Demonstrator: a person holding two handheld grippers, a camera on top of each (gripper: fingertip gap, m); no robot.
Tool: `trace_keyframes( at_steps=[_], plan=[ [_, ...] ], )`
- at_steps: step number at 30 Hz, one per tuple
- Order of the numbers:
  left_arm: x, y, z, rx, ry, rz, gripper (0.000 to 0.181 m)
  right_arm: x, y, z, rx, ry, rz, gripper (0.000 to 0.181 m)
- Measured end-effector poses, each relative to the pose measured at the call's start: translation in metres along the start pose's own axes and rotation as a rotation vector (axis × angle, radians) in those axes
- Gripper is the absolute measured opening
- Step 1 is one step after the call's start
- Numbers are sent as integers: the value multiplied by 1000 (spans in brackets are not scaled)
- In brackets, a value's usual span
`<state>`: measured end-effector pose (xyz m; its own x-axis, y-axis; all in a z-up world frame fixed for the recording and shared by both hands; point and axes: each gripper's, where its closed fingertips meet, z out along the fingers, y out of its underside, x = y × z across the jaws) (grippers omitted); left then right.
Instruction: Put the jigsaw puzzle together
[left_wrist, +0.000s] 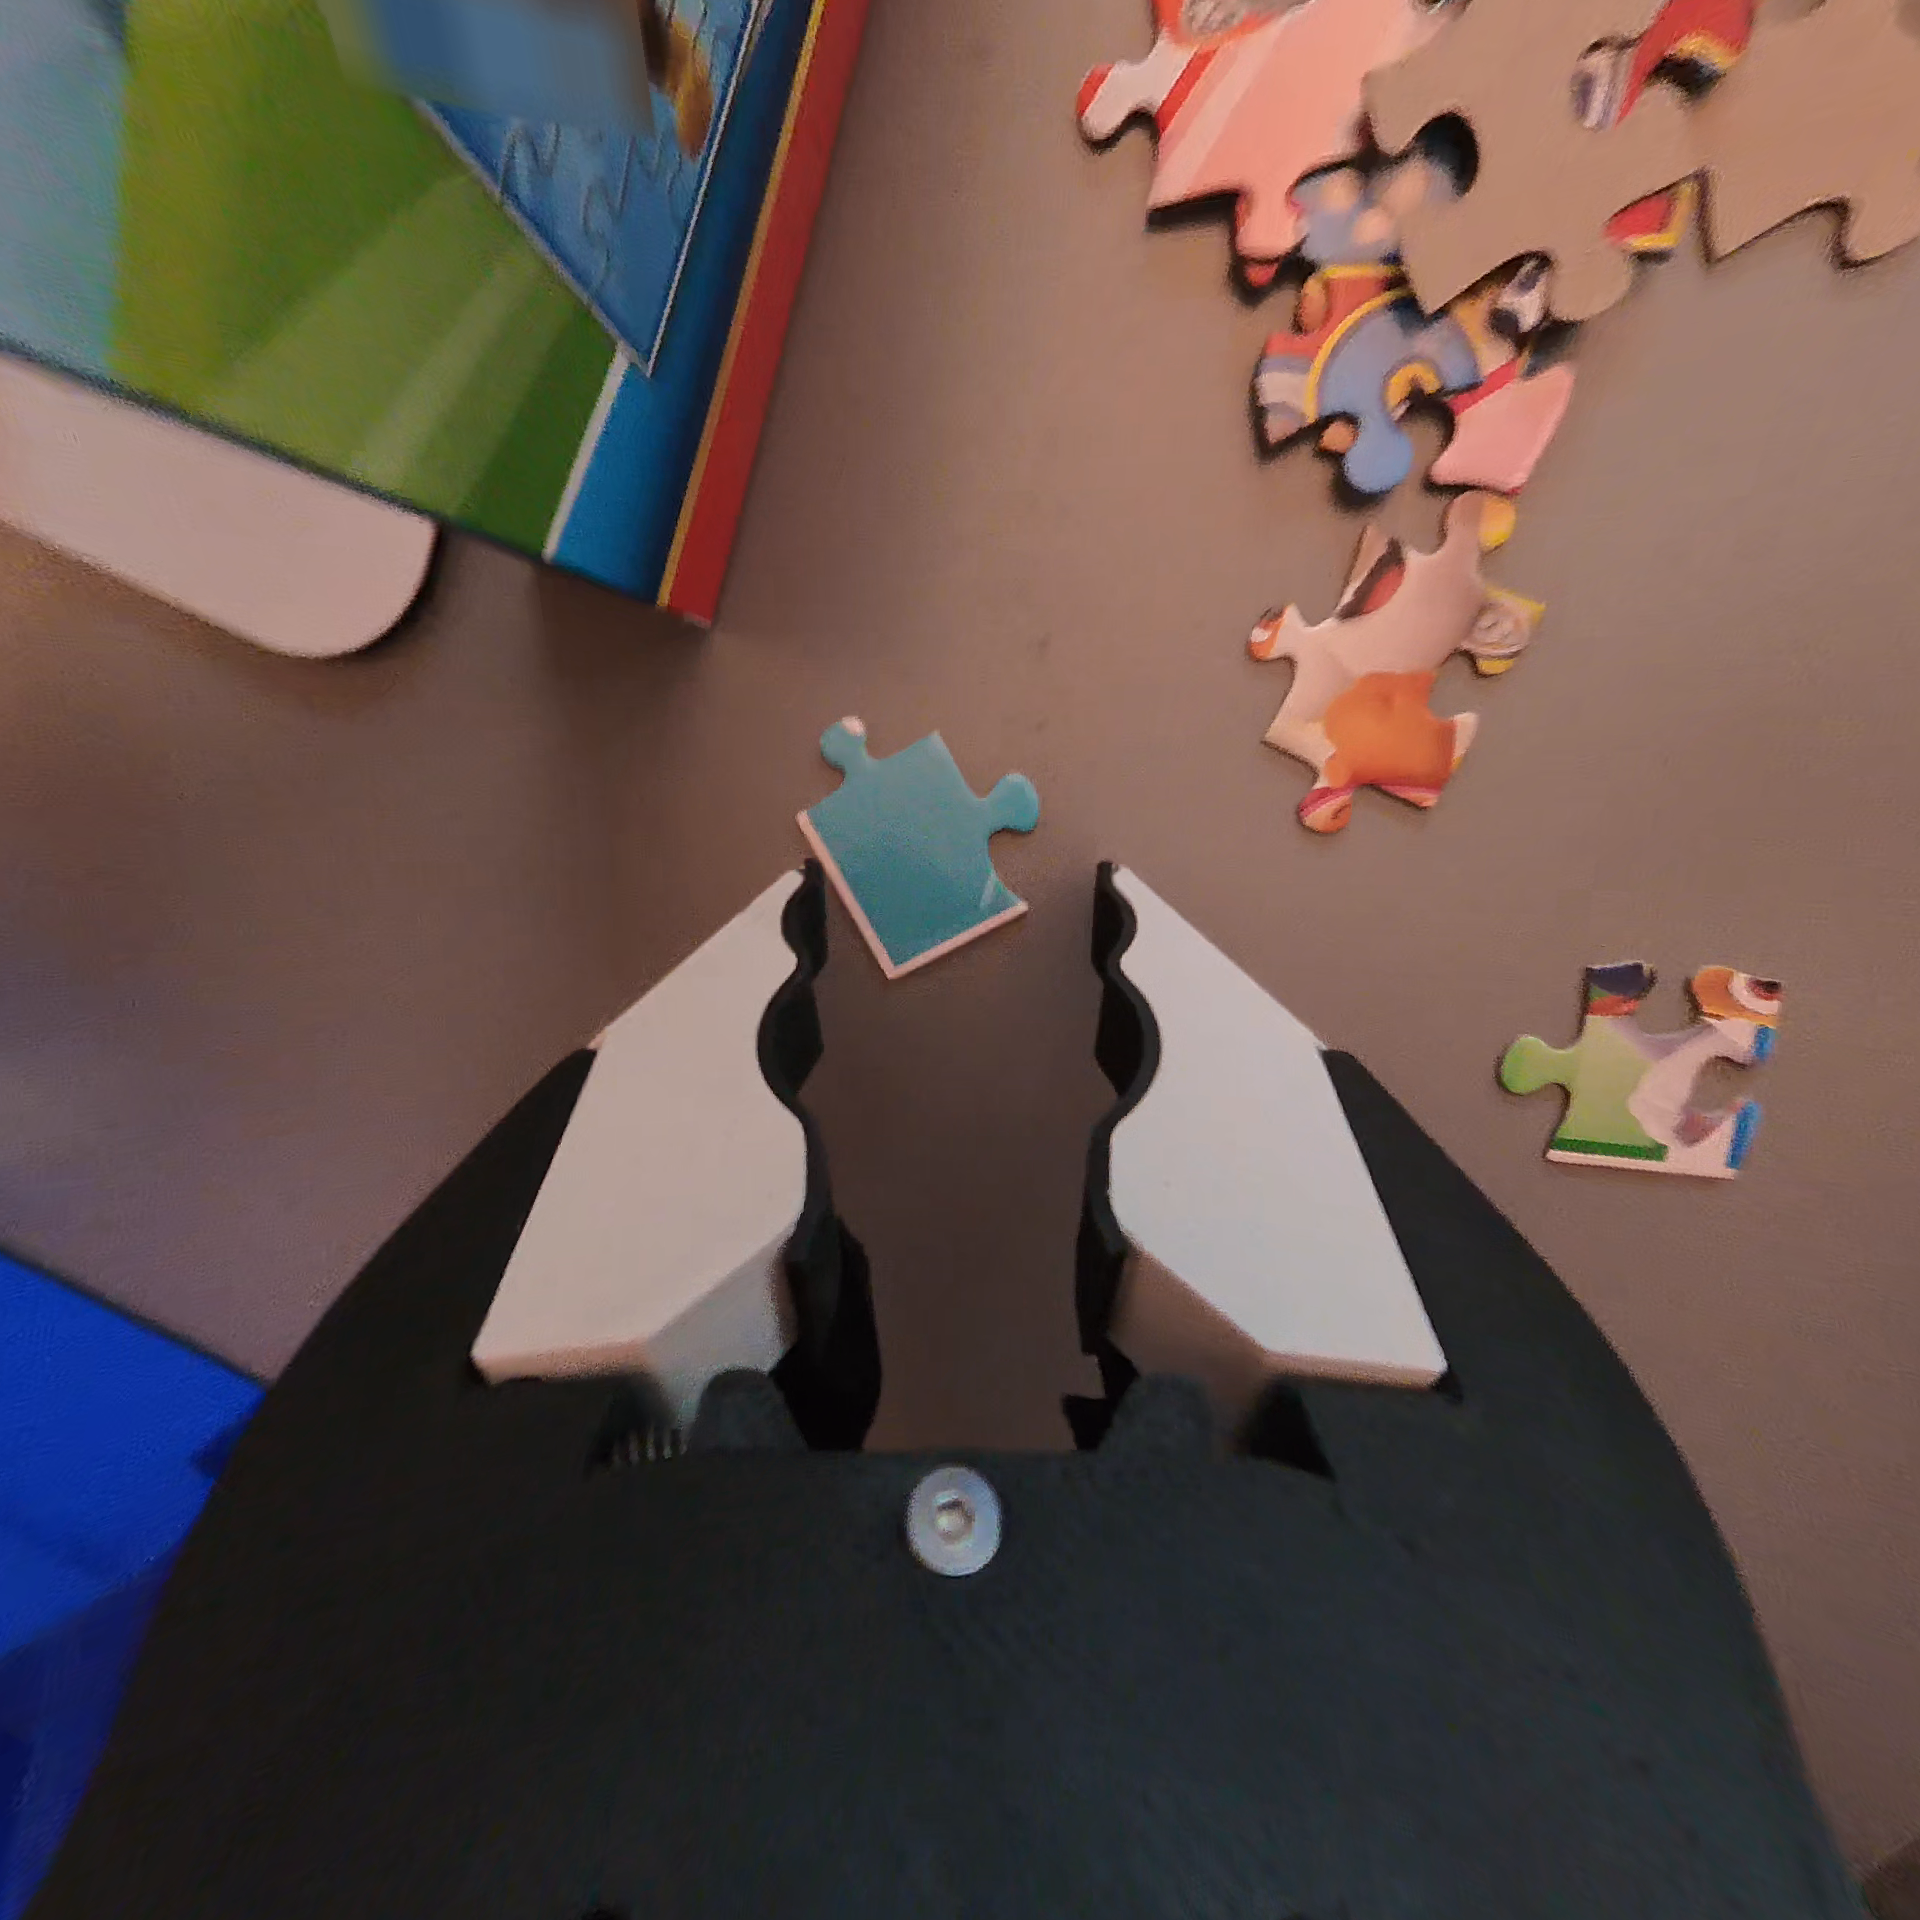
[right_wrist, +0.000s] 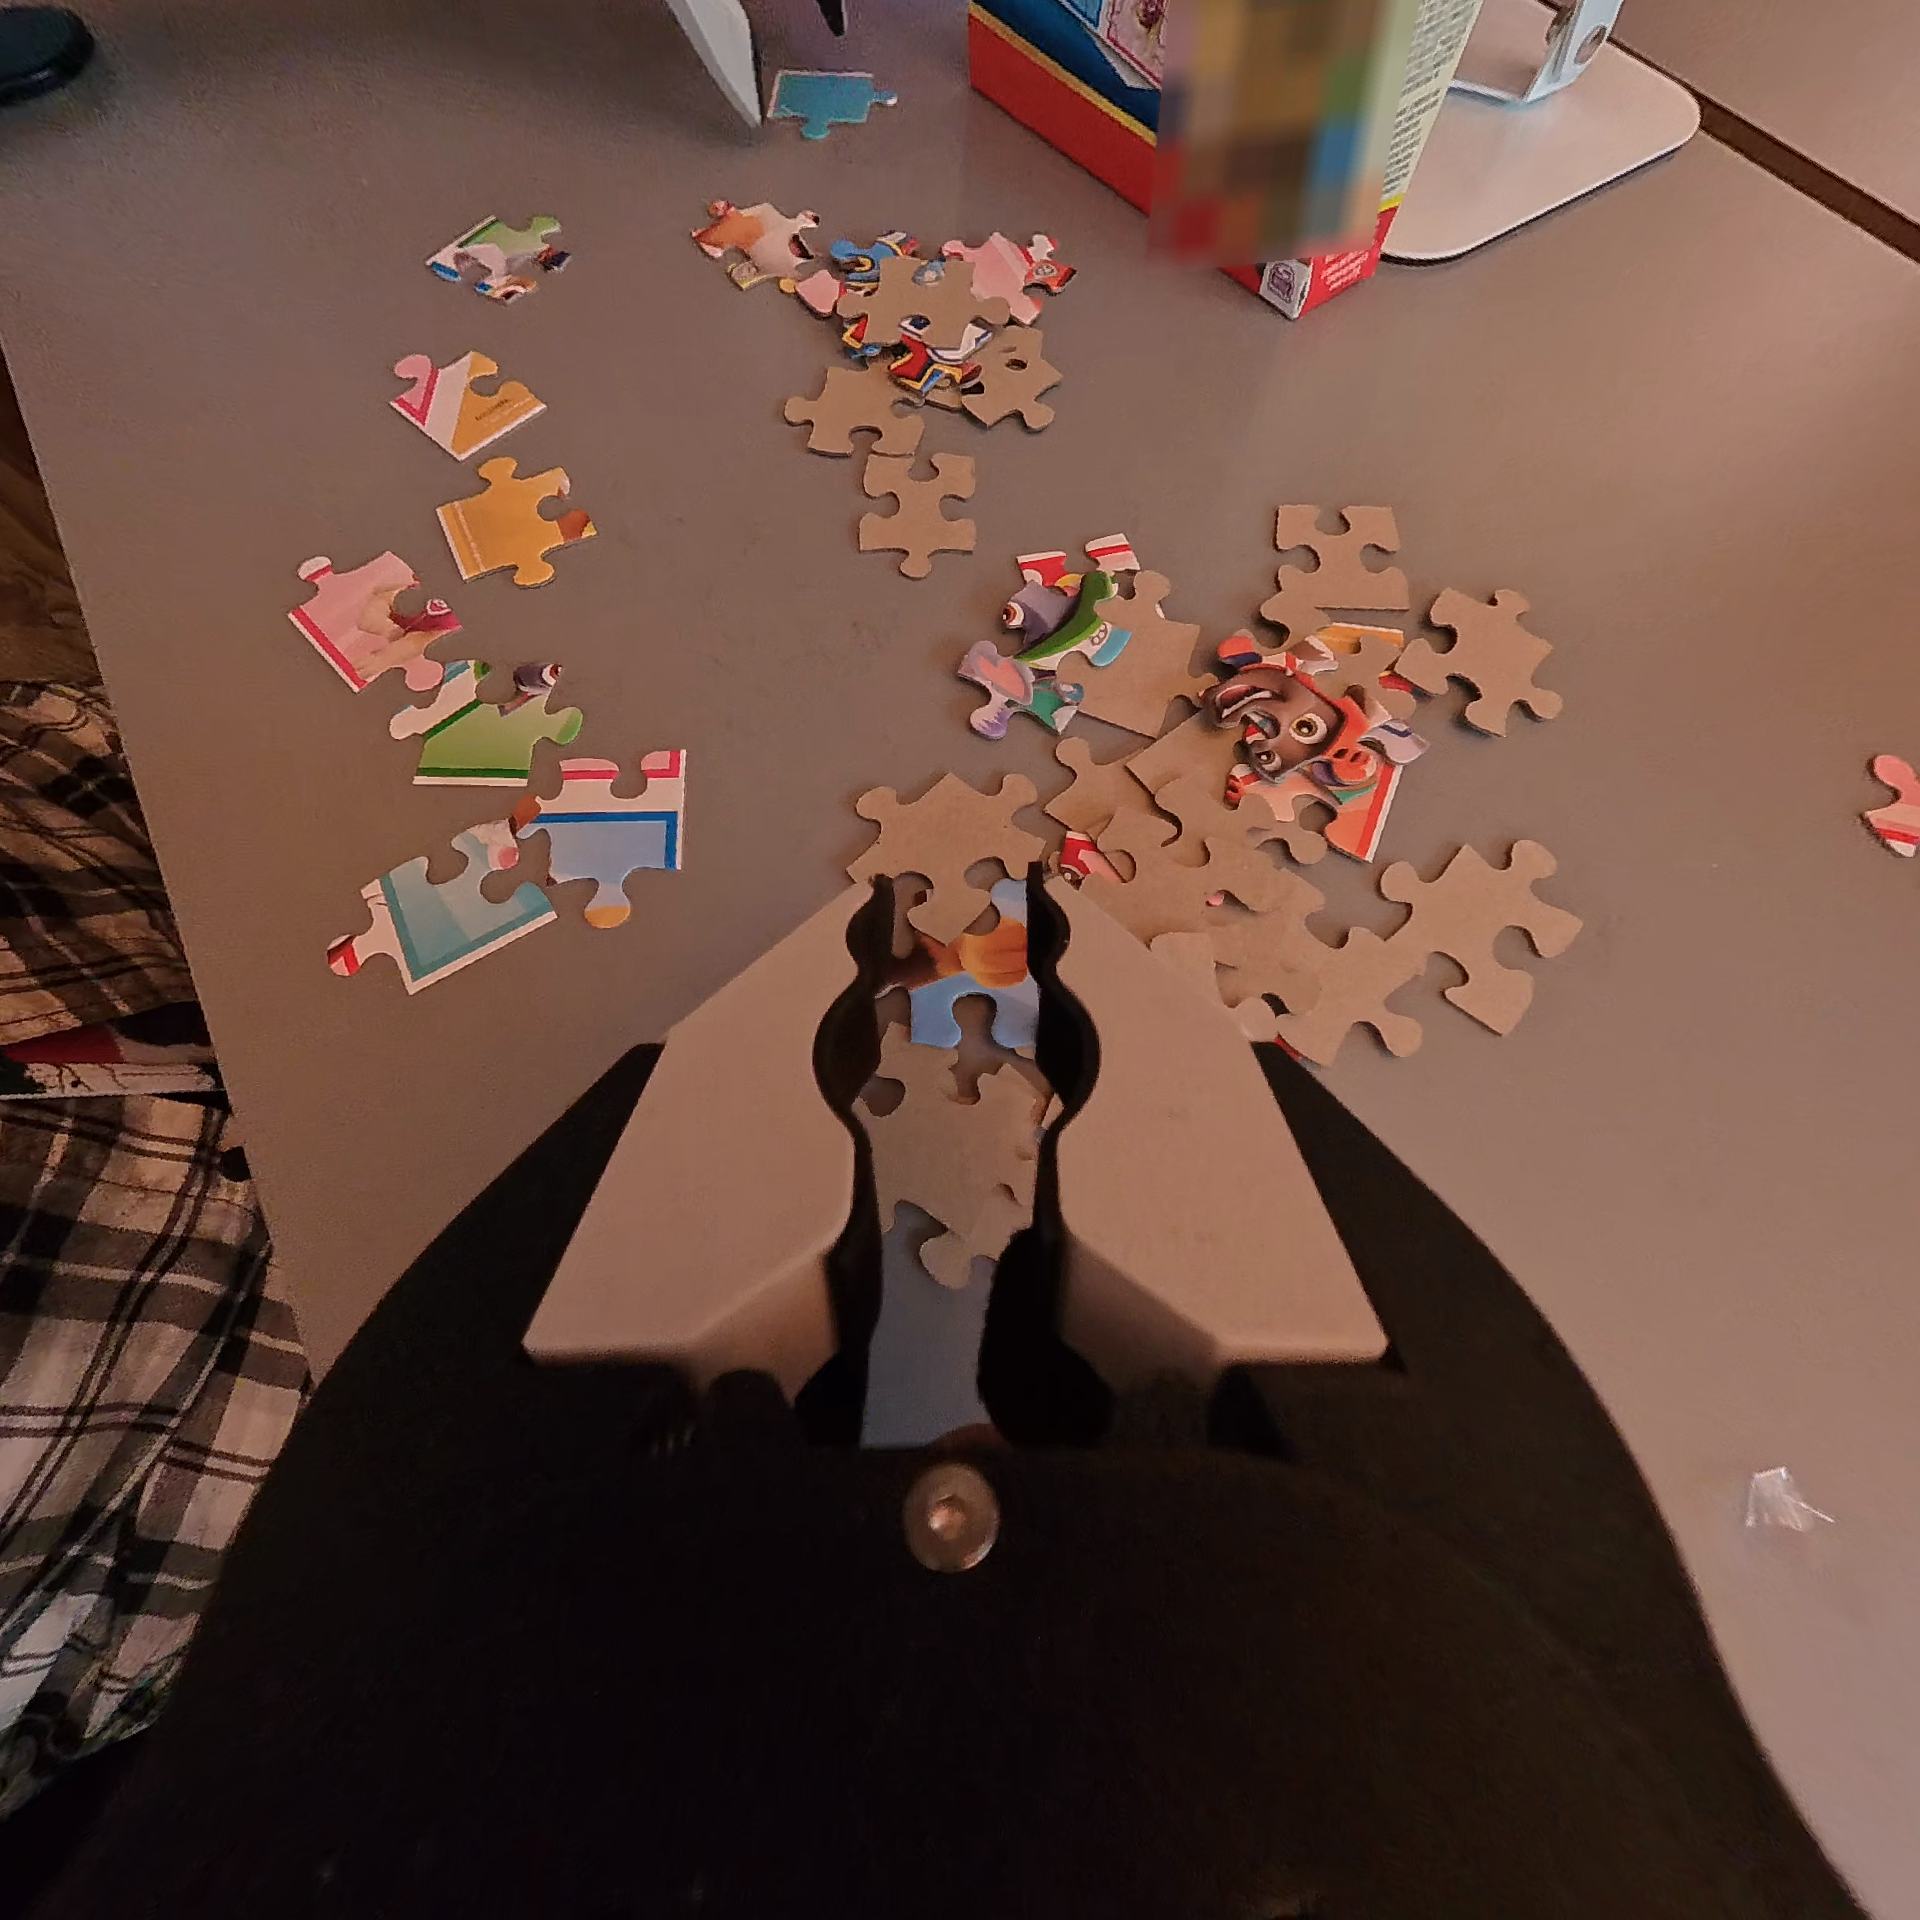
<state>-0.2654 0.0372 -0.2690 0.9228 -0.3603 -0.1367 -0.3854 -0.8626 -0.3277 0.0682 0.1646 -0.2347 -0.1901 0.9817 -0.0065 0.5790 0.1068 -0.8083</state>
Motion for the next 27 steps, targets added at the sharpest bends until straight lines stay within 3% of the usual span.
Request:
trace_keyframes(
  at_steps=[5,9,11,14,16,19,27],
  plan=[
    [-4,13,1,61,-15,-83,41,-1,3,4,-23,-11,-8,24],
    [-10,25,-2,42,5,26,26,-1,1,3,-19,-10,-10,24],
    [-17,30,-3,27,16,0,32,-1,-1,3,-14,-8,-9,24],
    [-13,11,-8,145,77,-69,39,-3,0,4,-14,-10,-5,24],
    [-14,6,-4,158,82,-113,50,-3,2,5,-22,-13,-4,24],
    [-10,4,7,150,123,-137,53,-4,2,6,-27,-16,-6,24],
    [-8,-5,10,100,202,81,36,-2,0,3,-24,-13,-5,24]
  ],
)
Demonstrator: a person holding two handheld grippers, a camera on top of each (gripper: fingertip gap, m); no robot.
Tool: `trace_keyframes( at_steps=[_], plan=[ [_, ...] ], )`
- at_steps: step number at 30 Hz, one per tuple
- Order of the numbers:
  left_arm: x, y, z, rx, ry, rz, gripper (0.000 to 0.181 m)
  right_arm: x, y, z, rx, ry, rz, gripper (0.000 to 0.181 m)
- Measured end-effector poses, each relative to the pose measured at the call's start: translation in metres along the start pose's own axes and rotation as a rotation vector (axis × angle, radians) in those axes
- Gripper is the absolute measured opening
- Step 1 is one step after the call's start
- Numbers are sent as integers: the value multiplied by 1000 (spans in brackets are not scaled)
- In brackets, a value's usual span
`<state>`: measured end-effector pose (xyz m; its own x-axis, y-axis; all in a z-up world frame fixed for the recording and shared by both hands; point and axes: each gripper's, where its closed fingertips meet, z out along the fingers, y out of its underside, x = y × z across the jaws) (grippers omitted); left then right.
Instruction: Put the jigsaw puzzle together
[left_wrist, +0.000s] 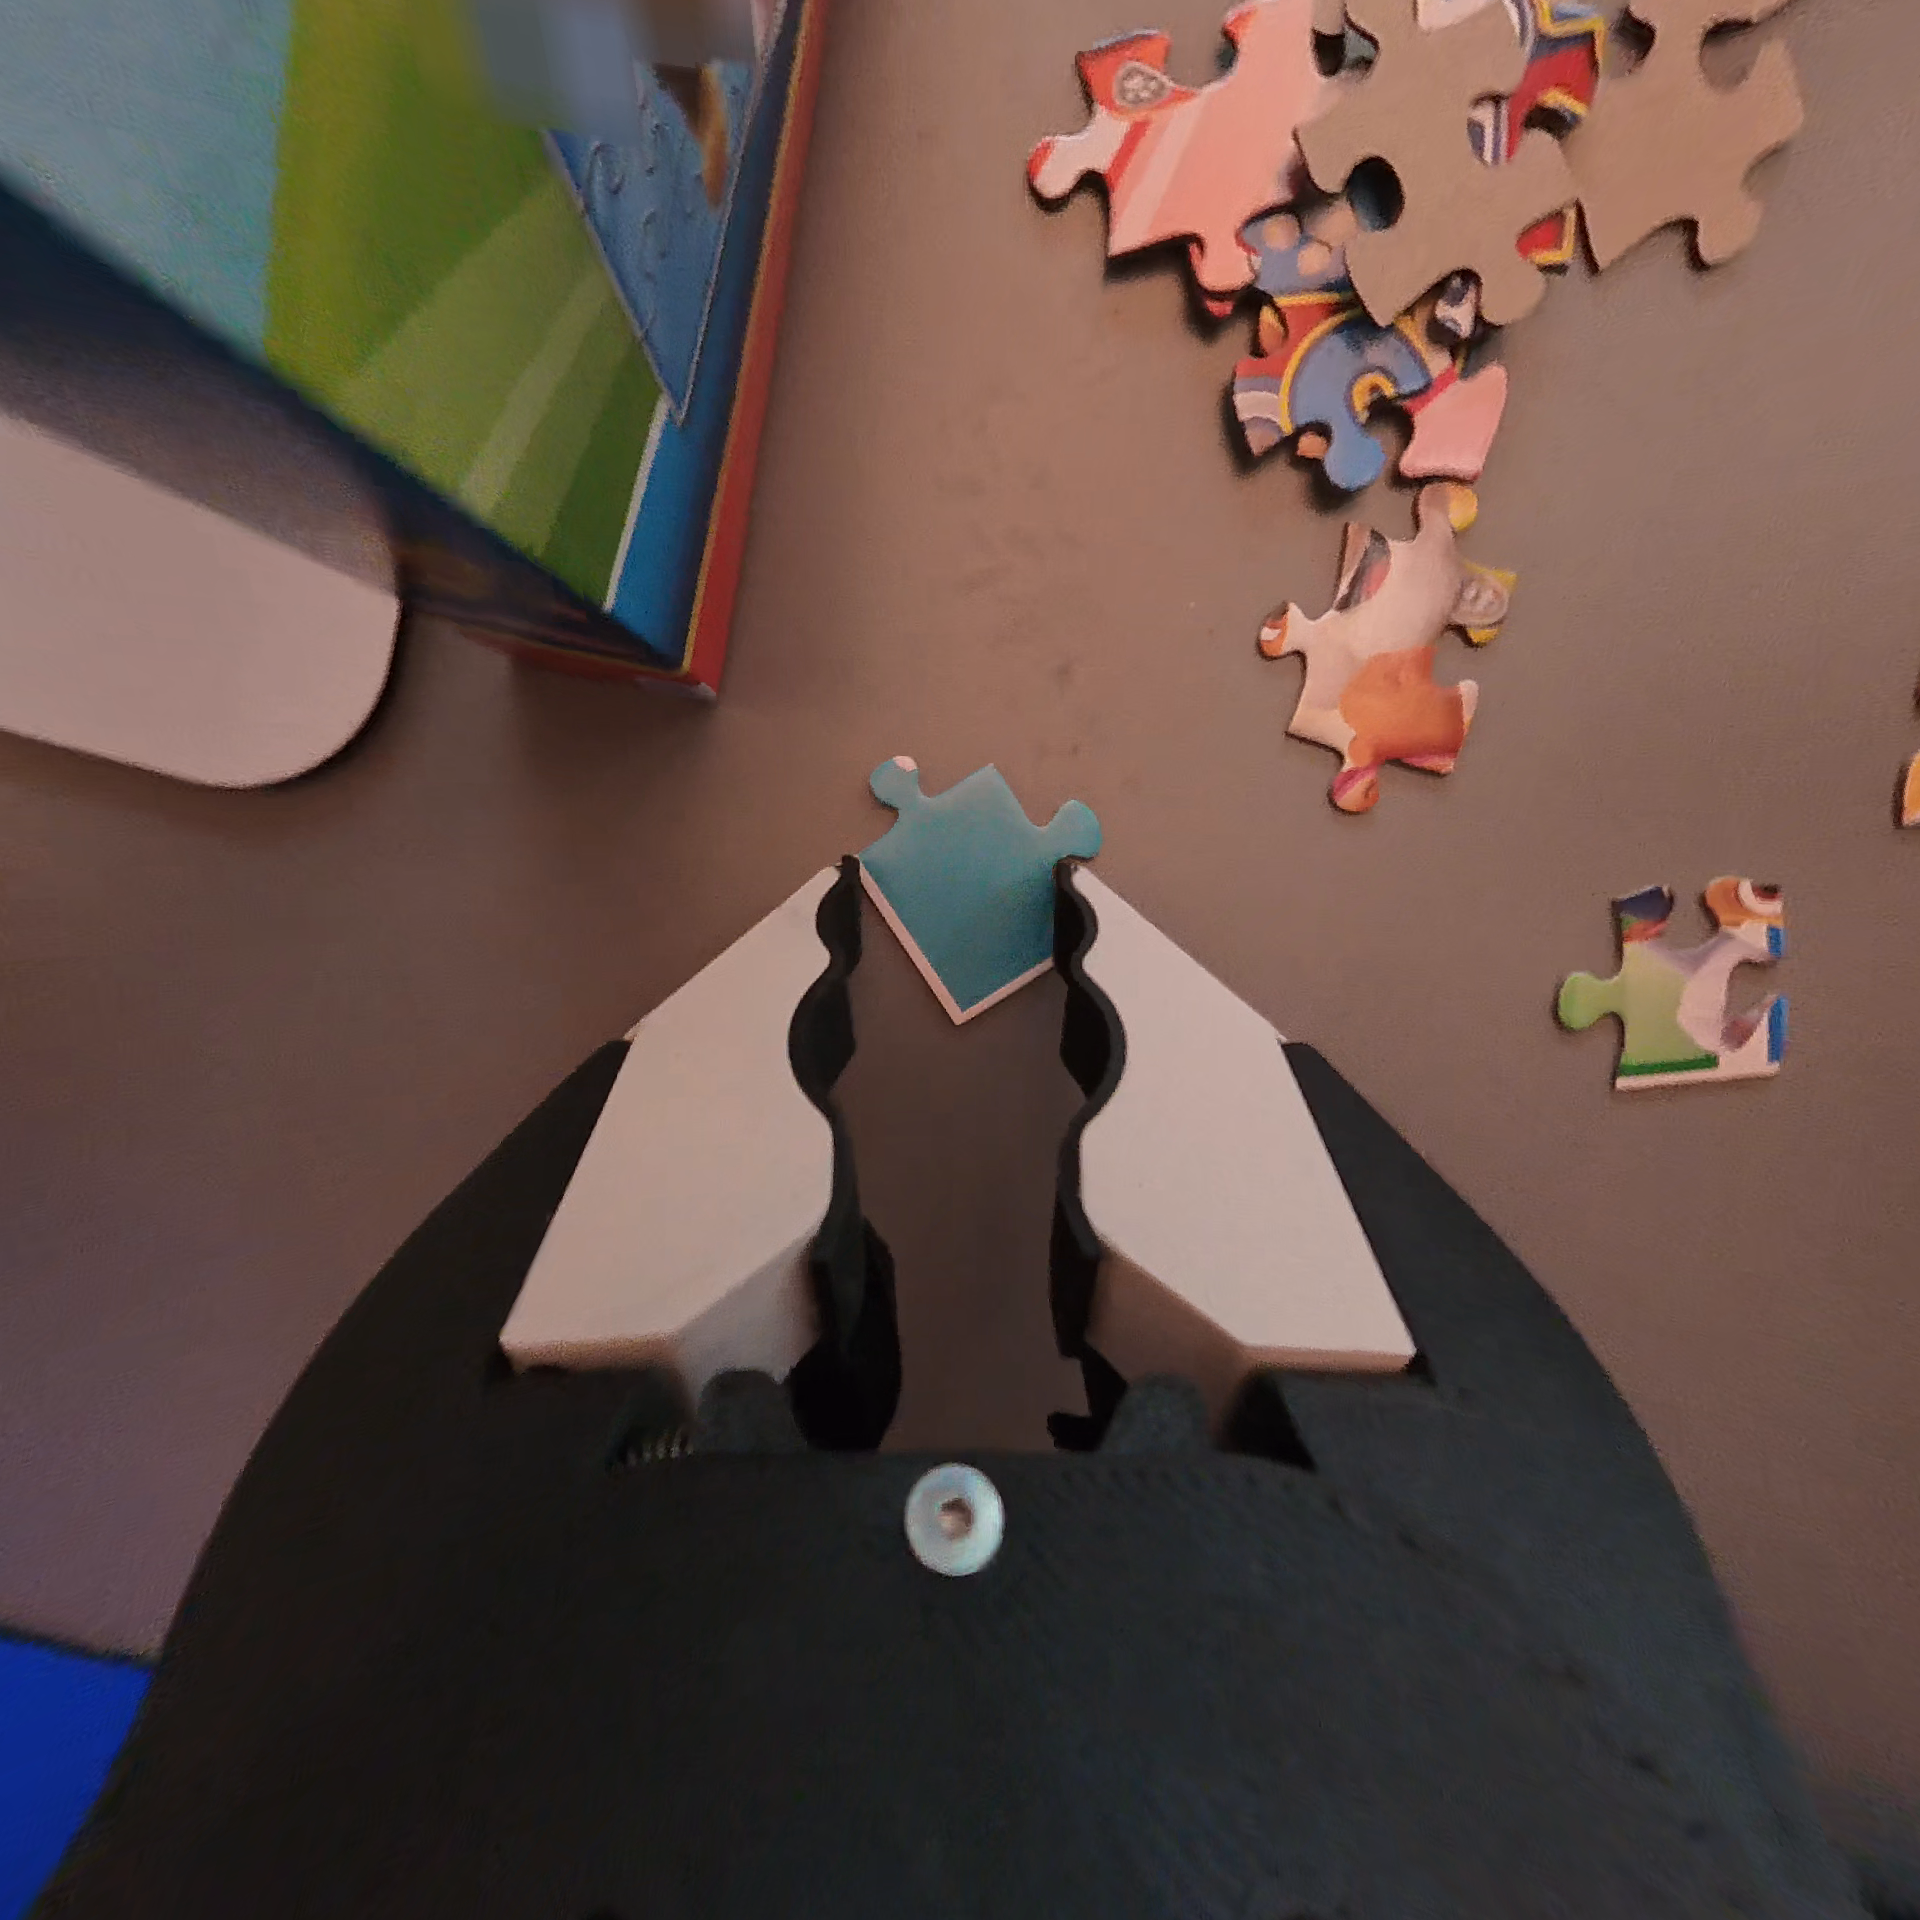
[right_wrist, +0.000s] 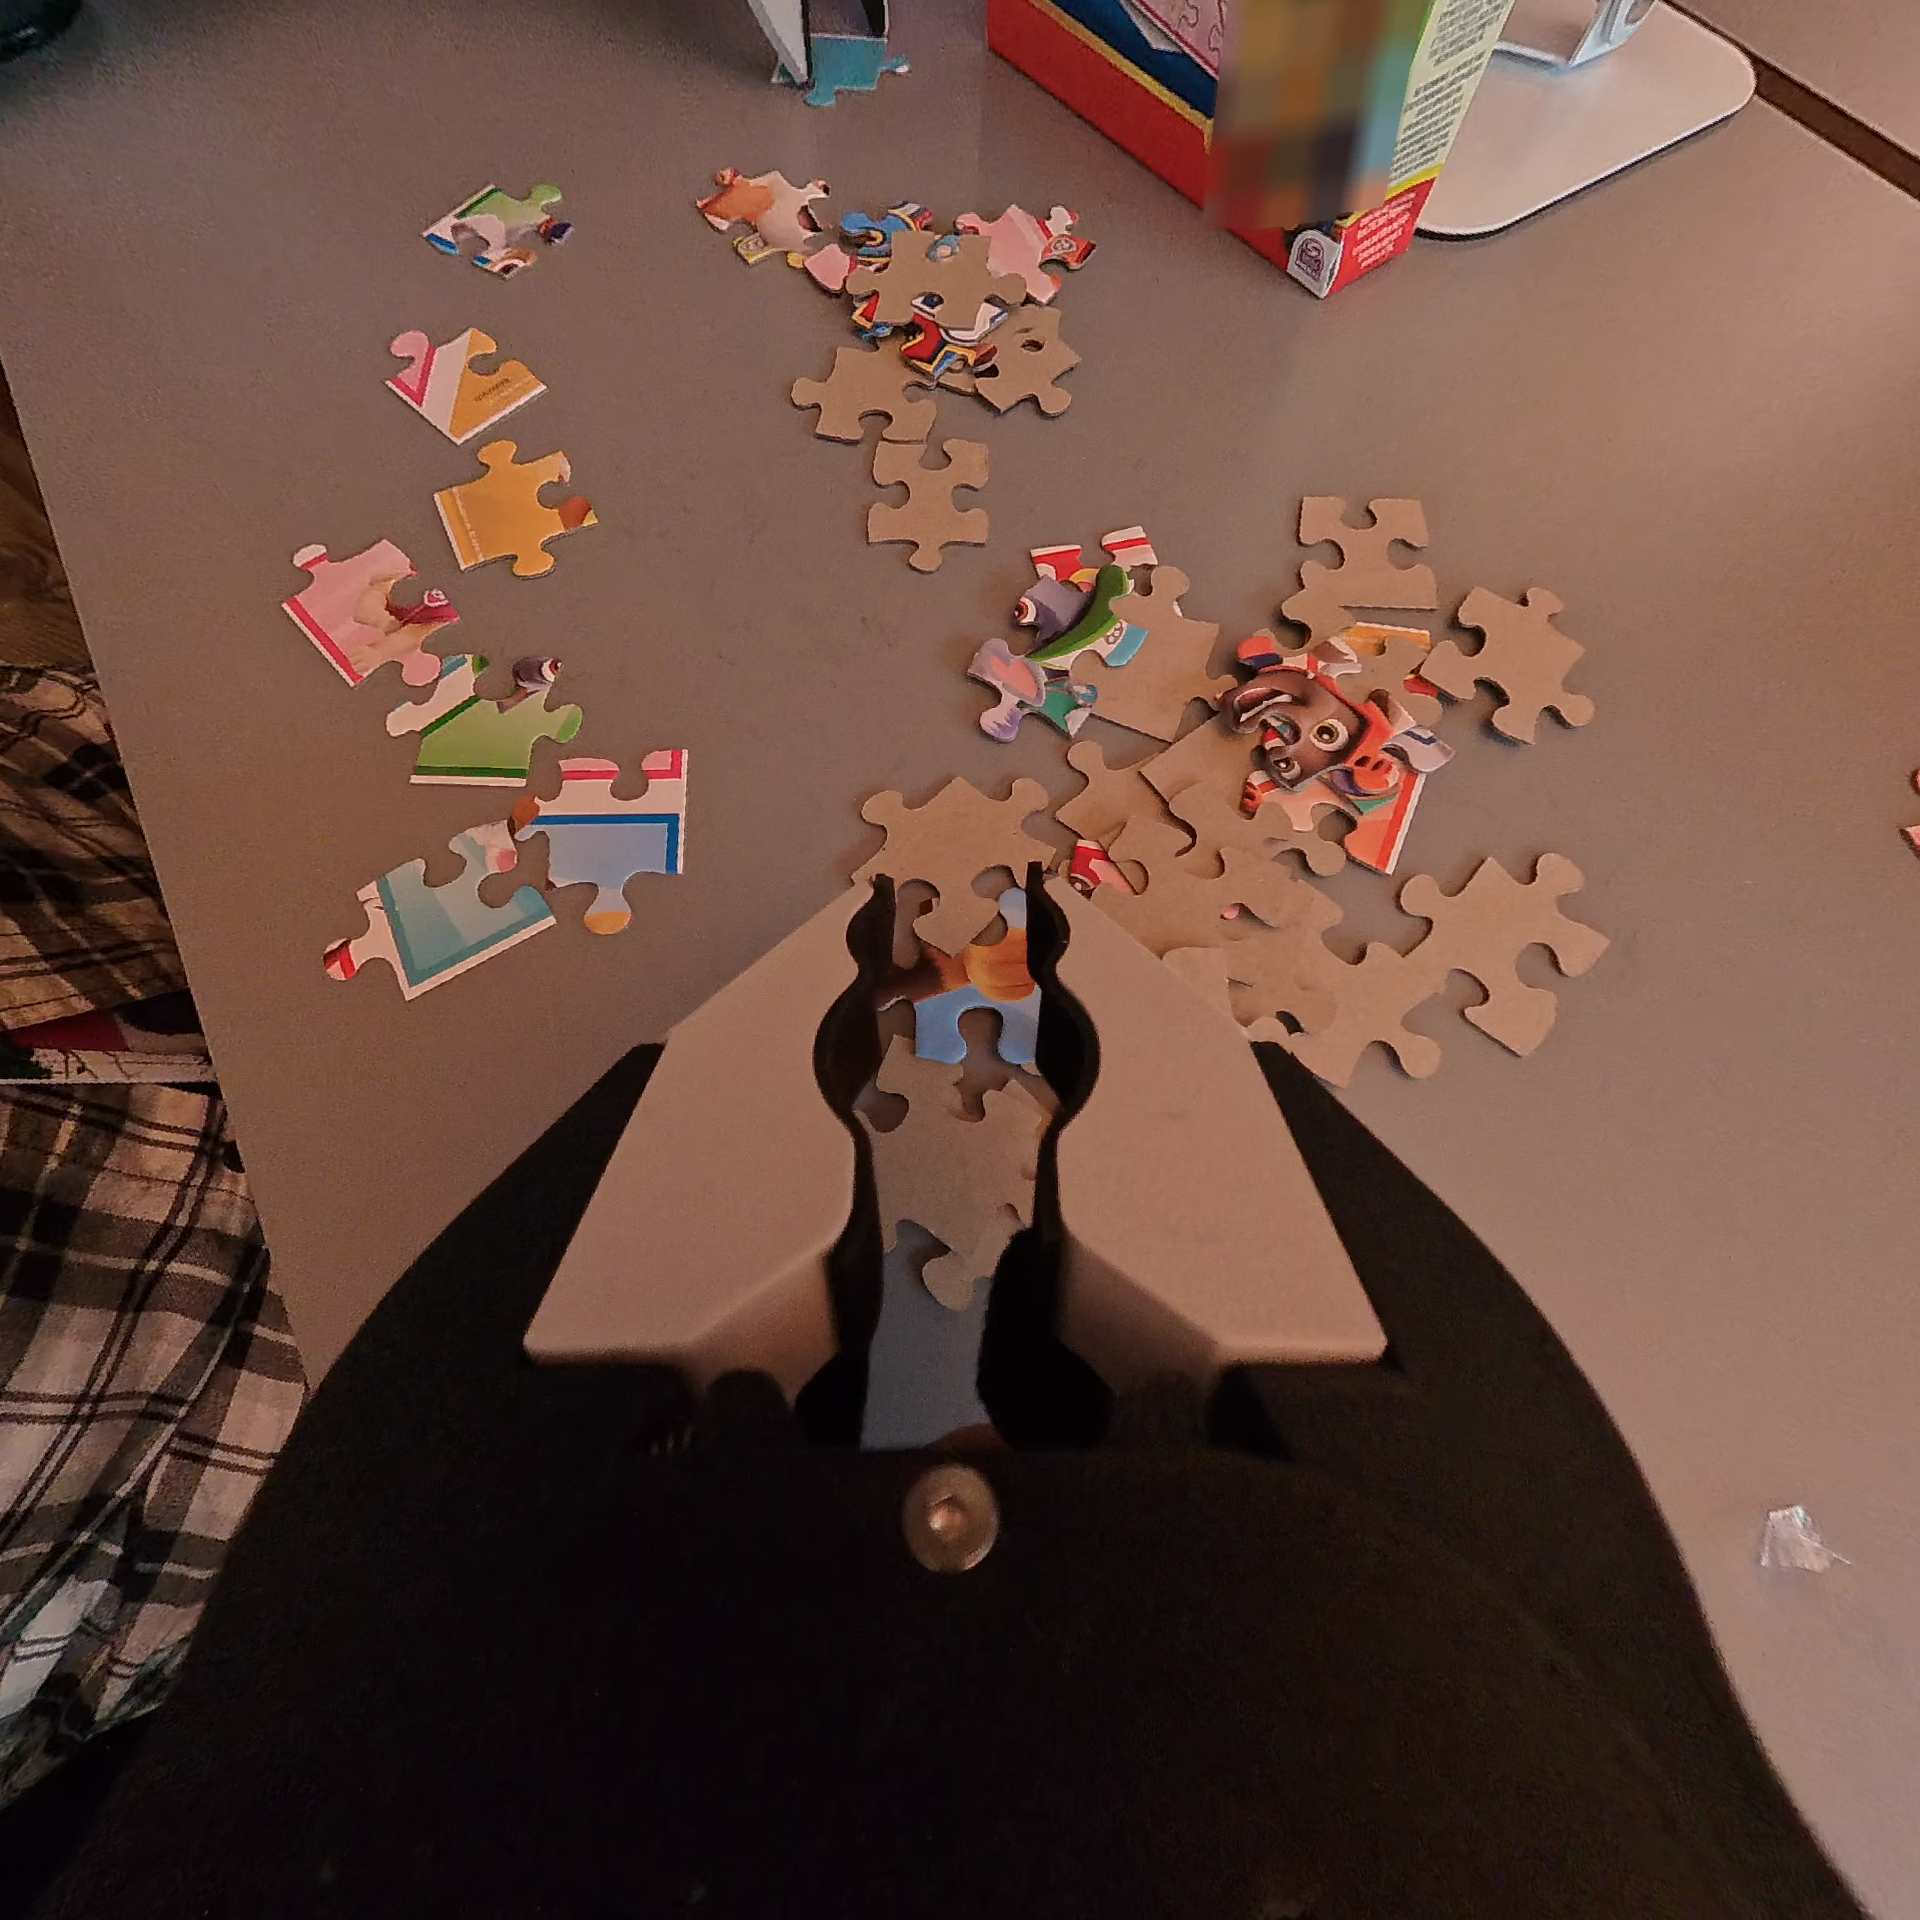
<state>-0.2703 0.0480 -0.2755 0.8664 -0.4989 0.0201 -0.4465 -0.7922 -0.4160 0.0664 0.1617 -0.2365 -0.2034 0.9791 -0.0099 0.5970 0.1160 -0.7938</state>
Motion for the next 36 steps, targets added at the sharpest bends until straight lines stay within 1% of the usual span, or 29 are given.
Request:
trace_keyframes(
  at_steps=[4,6,7,8,9,10,12,13,15,17,18,19,21,22,24,26,30,31,32,33,35,36],
  plan=[
    [9,-2,2,-61,42,161,35,0,0,0,6,0,2,24],
    [11,-2,1,-85,42,226,33,-1,1,0,5,-1,3,24],
    [12,-1,1,-97,36,259,31,-1,1,0,4,-2,2,24],
    [12,0,0,-117,24,282,23,-1,2,0,2,-2,1,24],
    [7,2,-1,-140,-16,296,30,-1,2,-1,1,-1,-1,24],
    [6,3,-4,-139,-43,293,32,-1,3,-2,2,1,-1,24],
    [9,1,-11,-95,-67,253,36,0,3,-5,12,4,5,24],
    [9,4,-14,-86,-79,216,40,0,3,-6,16,4,8,24],
    [-3,12,-17,-90,-164,97,43,1,4,-7,19,6,11,24],
    [7,16,-13,-63,-118,25,44,1,5,-6,18,1,13,24],
    [4,17,-10,-57,-133,-4,42,1,5,-6,16,0,11,24],
    [6,15,-9,-39,-120,-16,38,0,5,-5,14,-2,8,23],
    [4,13,-7,-31,-105,-27,36,-2,4,-5,12,-3,3,23],
    [3,13,-7,-37,-98,-23,35,-2,3,-5,12,-3,1,23],
    [6,10,-5,-50,-57,8,27,-3,3,-5,13,-2,2,24],
    [5,8,-4,-75,-32,56,26,-4,4,-6,14,0,4,23],
    [7,11,-5,-163,11,207,19,-4,4,-5,19,2,10,23],
    [4,12,-7,-189,1,190,19,-4,3,-5,21,2,10,23],
    [1,11,-9,-190,-6,153,32,-4,2,-6,24,3,9,23],
    [1,7,-10,-166,-6,126,41,-4,2,-6,28,3,10,23],
    [-2,0,-11,-115,-37,60,43,-4,3,-7,28,3,12,23],
    [0,-1,-9,-111,-32,33,48,-3,4,-7,25,3,12,23]
  ],
)
